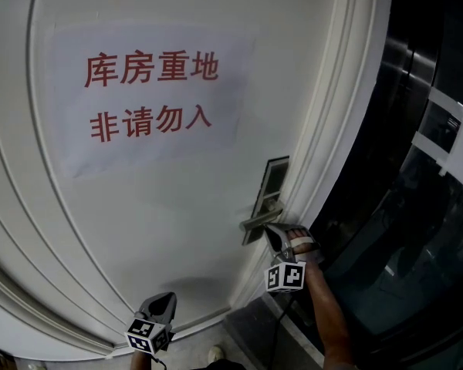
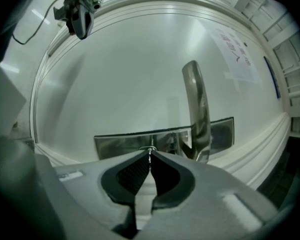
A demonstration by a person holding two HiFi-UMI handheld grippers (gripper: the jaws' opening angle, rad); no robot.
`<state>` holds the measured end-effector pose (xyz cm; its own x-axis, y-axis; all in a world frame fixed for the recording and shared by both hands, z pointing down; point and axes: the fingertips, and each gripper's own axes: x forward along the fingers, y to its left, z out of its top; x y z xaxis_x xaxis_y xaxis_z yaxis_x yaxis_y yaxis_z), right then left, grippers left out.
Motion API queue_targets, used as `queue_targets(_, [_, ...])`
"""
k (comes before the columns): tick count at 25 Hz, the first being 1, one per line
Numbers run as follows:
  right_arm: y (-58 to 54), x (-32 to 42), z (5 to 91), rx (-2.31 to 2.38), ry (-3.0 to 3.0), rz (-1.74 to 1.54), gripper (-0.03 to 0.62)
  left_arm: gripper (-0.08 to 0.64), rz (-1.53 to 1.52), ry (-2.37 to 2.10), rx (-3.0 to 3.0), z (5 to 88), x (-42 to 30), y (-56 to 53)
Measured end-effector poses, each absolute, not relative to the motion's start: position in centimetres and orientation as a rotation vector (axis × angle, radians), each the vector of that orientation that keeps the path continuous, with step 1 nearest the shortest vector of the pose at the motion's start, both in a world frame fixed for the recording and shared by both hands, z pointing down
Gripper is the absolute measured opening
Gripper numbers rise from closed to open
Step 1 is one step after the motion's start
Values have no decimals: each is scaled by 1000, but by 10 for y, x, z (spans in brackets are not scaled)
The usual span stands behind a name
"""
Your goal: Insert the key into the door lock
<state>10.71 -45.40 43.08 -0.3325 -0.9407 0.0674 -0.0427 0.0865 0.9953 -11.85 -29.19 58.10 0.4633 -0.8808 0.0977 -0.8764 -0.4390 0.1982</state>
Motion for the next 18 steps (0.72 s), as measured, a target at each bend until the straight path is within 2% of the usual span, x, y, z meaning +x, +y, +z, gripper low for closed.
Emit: queue_targets(18, [-457, 106, 428, 999, -1535, -1357, 12, 2, -36, -1527, 2495, 576, -118, -292])
